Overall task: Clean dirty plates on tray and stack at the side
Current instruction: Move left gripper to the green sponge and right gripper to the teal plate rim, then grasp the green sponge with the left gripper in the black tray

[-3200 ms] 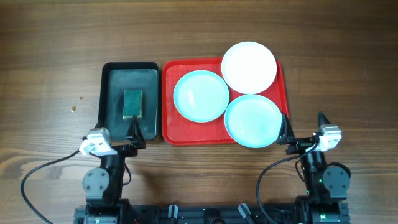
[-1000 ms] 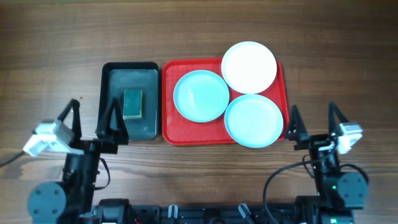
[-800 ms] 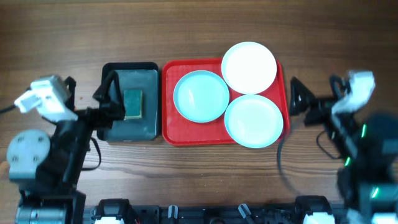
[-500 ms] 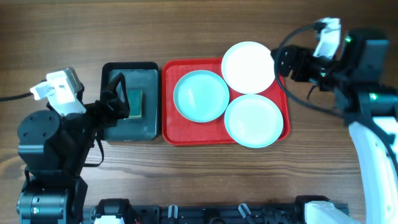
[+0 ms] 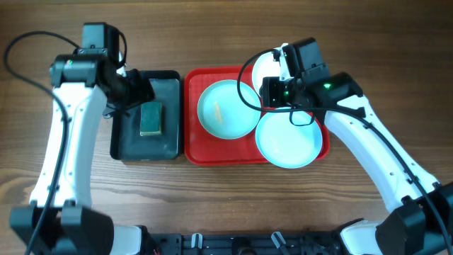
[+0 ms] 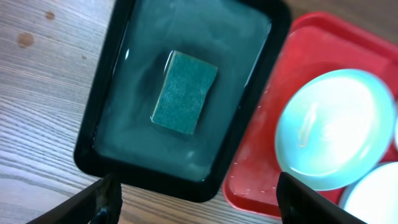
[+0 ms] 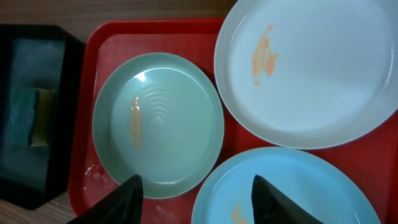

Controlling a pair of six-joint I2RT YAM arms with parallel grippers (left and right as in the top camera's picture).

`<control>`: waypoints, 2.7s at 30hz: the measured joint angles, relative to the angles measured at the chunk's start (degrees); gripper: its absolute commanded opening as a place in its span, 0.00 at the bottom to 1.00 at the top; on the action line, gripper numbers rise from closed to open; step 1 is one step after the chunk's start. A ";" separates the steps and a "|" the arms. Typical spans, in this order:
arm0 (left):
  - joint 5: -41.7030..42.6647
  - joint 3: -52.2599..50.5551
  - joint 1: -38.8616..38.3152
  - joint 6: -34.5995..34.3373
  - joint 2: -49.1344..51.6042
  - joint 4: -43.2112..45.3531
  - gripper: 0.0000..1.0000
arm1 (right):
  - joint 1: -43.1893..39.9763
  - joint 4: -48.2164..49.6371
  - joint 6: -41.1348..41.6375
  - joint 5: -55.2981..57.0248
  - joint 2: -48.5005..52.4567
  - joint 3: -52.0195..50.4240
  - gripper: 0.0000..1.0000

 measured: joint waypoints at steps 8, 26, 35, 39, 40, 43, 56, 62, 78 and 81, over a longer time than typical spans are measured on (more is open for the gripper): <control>-2.19 -0.46 -0.87 6.03 2.75 4.94 0.52 | 0.15 2.86 1.70 -0.09 12.48 -0.52 0.35; -6.25 -5.68 -3.04 2.71 2.86 8.68 0.46 | 0.79 7.85 3.93 -0.04 20.35 -0.85 0.15; -6.27 -14.16 -2.23 2.01 0.61 15.50 0.49 | 0.81 7.65 4.72 -0.07 20.50 -0.85 0.09; -6.27 -19.91 -2.23 2.01 0.59 19.76 0.51 | 0.81 7.65 5.40 -0.04 21.33 -0.85 0.16; -6.27 -20.74 -2.23 2.01 0.59 20.57 0.51 | 0.81 7.69 5.62 -0.07 21.33 -0.85 0.15; -6.29 -22.18 -2.23 2.01 0.59 22.21 0.51 | 0.90 7.67 5.86 -0.07 21.33 -0.85 0.08; -6.32 -28.37 -2.23 8.70 0.57 33.88 0.49 | 0.90 7.96 6.47 -0.07 21.77 -0.85 0.05; -6.29 -30.18 -2.23 13.20 0.83 39.12 0.52 | 0.90 8.00 6.47 -0.07 21.81 -0.85 0.05; -6.29 -30.23 -2.23 15.08 8.98 41.07 0.33 | 0.90 8.00 6.47 -0.07 21.97 -0.85 0.05; -6.27 -30.23 -2.23 15.06 8.98 41.05 0.23 | 0.90 8.02 6.47 -0.07 21.97 -0.85 0.06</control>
